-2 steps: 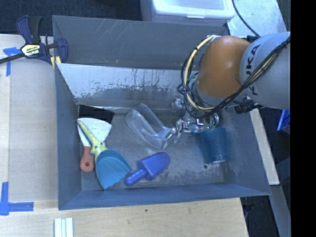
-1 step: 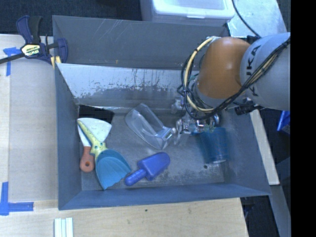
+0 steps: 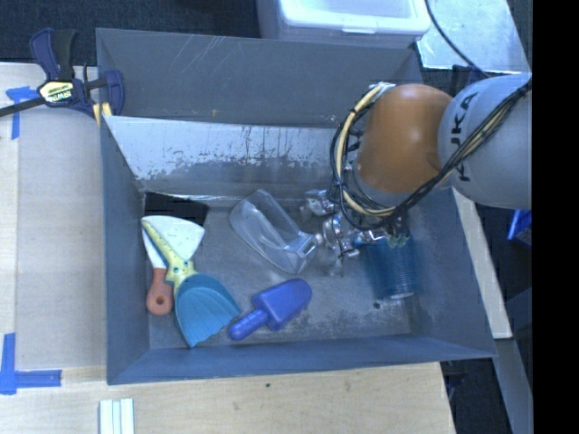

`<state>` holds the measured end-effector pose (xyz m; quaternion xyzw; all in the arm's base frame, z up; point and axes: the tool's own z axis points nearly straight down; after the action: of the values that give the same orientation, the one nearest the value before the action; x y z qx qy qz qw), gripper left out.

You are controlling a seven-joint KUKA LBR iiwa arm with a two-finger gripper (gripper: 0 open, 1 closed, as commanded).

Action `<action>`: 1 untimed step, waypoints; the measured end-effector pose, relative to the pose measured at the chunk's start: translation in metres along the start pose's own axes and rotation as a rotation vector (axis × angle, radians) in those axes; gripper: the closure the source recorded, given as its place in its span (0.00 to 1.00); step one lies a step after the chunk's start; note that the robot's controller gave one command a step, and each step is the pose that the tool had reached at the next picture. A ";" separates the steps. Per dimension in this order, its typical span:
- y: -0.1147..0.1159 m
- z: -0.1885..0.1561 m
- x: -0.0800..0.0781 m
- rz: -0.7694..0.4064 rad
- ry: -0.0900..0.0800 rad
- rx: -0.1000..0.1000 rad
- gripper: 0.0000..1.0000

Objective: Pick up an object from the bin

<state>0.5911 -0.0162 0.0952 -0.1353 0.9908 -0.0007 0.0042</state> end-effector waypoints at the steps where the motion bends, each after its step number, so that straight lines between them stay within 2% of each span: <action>1: 0.000 -0.010 0.002 0.116 0.000 -0.001 0.00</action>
Offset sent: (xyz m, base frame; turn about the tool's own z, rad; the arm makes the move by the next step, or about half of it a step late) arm -0.0204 0.0344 0.0321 -0.1543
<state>0.5888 -0.0167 0.1048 -0.0776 0.9970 0.0002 0.0040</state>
